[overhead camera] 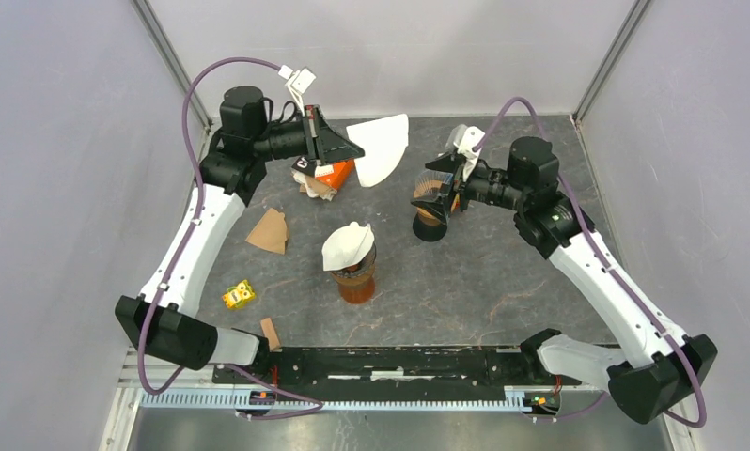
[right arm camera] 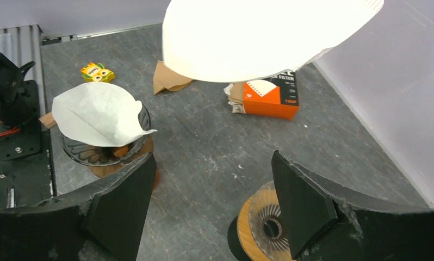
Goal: Place the coffee filter in the dripper
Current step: Pick up the coffee filter from the coffee filter holder, then place the coffee filter in the coffee dripper.
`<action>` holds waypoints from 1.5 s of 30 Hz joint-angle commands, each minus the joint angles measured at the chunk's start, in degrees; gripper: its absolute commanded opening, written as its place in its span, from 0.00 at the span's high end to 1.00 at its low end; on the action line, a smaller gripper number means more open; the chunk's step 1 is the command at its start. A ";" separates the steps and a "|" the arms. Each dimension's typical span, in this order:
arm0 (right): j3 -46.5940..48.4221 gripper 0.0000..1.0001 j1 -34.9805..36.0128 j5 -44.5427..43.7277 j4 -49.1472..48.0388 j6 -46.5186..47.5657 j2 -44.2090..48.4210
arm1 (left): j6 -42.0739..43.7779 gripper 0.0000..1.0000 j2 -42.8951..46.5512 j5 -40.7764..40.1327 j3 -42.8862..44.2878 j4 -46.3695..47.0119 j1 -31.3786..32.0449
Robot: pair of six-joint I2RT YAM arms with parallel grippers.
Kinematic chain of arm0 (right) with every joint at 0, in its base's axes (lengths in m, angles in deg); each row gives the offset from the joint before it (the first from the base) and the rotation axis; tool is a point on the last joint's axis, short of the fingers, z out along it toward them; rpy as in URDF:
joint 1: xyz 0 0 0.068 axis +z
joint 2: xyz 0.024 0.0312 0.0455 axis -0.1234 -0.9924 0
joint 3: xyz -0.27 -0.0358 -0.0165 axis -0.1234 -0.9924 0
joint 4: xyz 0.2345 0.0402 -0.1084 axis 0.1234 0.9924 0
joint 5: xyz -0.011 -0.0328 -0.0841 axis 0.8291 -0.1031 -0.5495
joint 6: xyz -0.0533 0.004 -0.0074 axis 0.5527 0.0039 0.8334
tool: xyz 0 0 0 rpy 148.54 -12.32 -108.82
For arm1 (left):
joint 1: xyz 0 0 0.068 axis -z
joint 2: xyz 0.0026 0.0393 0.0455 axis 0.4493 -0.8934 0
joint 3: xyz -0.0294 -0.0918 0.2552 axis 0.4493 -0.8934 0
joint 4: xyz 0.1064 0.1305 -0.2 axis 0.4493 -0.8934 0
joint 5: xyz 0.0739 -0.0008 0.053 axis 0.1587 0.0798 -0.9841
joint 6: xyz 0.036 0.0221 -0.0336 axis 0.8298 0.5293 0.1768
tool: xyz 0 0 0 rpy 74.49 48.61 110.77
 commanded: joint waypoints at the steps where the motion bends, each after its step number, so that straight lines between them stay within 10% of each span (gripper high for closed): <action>1: 1.21 0.17 -0.77 -2.25 4.55 7.99 2.95 | 6.04 0.98 -1.80 -9.72 4.61 -8.98 2.20; 11: 5.47 0.20 1.16 -8.17 19.83 40.49 6.47 | -21.16 0.98 -1.94 -2.39 -4.29 -2.33 2.74; 32: 2.53 0.27 13.24 -22.36 16.09 44.56 2.64 | -45.89 0.98 -1.05 4.50 -16.11 16.04 8.20; 39: 2.33 0.42 14.23 -23.68 14.55 43.79 1.11 | -46.98 0.98 -1.01 4.59 -16.80 17.03 8.80; 45: 1.79 0.73 14.44 -23.05 13.08 42.09 0.96 | -47.44 0.98 -1.43 4.50 -17.14 19.10 8.86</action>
